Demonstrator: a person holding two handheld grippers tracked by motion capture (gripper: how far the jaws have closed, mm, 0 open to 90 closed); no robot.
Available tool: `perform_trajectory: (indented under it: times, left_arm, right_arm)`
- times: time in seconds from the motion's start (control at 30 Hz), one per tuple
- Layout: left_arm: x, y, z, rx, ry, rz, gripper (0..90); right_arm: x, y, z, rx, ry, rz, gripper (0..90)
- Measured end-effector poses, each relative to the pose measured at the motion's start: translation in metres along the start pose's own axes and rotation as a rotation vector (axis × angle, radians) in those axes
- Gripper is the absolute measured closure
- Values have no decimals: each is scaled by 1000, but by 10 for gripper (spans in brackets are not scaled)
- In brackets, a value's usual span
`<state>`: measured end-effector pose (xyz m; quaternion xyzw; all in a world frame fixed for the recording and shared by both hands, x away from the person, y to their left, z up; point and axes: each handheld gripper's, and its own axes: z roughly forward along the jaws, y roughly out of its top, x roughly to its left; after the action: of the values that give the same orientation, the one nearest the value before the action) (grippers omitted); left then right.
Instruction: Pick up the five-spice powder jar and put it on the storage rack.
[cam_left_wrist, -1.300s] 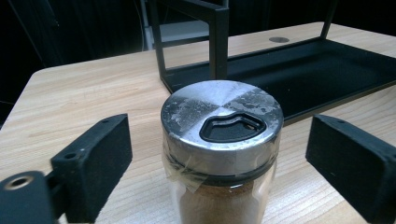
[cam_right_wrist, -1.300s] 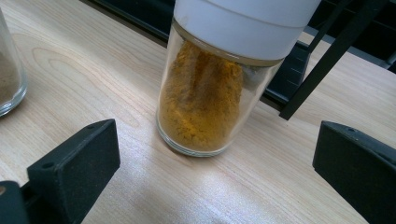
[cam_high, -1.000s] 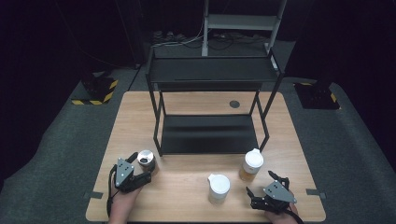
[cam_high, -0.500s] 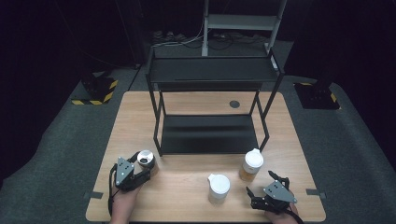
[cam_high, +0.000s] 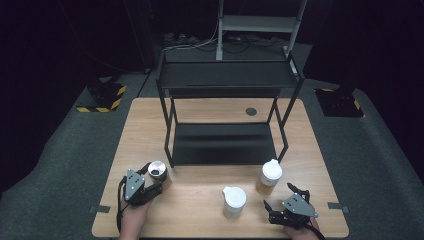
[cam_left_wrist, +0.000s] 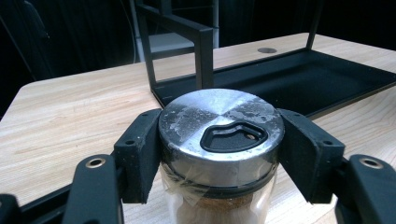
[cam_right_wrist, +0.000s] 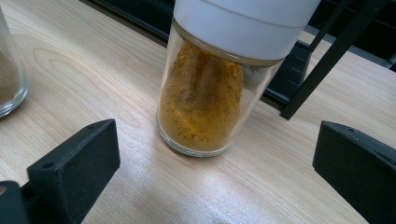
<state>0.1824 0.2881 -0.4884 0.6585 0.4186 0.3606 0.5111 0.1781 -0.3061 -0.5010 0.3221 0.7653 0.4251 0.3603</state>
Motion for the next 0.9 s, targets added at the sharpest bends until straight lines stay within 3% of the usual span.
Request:
perform_trajectory:
  times: [0.9]
  left_arm:
    - [-11, 11, -4, -31, -37, -7, 347]
  right_arm:
    - [1, 3, 2, 20, -13, 10, 0]
